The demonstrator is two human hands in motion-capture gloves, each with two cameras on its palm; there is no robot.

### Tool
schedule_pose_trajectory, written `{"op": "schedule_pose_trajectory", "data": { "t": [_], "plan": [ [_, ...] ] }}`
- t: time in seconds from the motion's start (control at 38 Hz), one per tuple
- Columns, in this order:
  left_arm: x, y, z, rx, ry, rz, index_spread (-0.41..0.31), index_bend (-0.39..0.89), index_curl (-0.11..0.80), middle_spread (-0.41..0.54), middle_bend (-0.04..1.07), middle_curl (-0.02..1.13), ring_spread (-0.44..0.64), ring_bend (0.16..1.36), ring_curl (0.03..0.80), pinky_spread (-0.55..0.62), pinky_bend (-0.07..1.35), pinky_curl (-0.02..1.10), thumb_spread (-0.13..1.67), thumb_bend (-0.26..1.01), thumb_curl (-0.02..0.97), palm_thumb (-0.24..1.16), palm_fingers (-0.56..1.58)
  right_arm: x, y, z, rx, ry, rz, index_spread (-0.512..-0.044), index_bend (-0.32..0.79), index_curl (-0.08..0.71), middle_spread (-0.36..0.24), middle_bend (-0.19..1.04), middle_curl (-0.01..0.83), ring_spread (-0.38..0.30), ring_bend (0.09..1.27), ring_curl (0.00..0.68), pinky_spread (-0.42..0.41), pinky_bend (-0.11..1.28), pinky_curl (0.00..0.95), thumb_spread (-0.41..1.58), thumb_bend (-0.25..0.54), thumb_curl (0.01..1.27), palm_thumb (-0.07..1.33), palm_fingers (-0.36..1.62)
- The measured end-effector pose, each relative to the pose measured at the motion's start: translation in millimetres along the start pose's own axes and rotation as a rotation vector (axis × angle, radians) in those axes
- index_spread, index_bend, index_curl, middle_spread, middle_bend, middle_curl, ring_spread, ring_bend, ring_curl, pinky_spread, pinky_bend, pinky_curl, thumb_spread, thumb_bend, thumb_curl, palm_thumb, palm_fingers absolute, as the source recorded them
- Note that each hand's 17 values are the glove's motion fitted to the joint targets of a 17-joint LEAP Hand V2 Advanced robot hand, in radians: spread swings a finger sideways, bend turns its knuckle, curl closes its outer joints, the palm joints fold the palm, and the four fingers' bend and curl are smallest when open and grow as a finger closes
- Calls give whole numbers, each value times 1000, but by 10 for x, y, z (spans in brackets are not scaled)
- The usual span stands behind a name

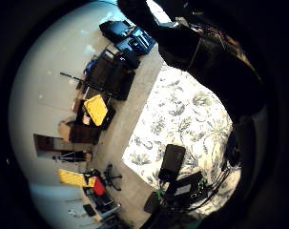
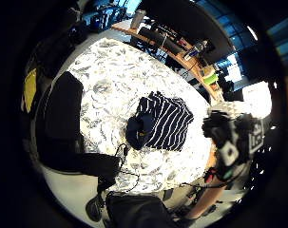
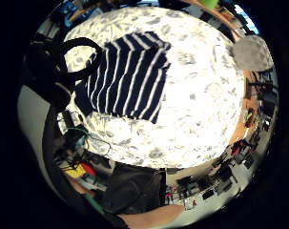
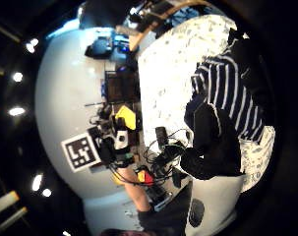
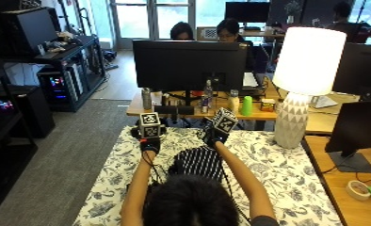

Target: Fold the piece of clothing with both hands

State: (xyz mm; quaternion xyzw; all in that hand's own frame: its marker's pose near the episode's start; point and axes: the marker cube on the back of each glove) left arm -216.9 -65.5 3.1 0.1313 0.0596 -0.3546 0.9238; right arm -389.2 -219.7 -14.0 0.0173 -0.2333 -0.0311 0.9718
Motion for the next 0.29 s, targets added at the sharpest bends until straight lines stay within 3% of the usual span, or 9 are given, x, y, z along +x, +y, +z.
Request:
{"op": "schedule_pose_trajectory", "data": {
  "t": [0.16, 0.29],
  "plan": [
    [302, -22, -65, 6, -30, 42, -61, 331, 427, 229, 128, 194, 414, 497, 273, 393, 690, 324, 1464, 70, 229, 411, 255, 202, 45, -310, 44, -10, 32, -205, 61, 114, -86, 292, 459, -122, 646, 417, -173, 715, 380, 1179, -7, 450, 860, 1008],
    [435, -59, -72, 4, -58, 59, -63, 320, 431, 227, 127, 191, 406, 495, 272, 391, 685, 326, 1467, 64, 230, 412, 258, 365, -89, -219, 31, -55, 61, -204, 70, 125, -84, 284, 457, -127, 625, 413, -168, 686, 374, 1203, -8, 446, 868, 1037]
  ]
}}
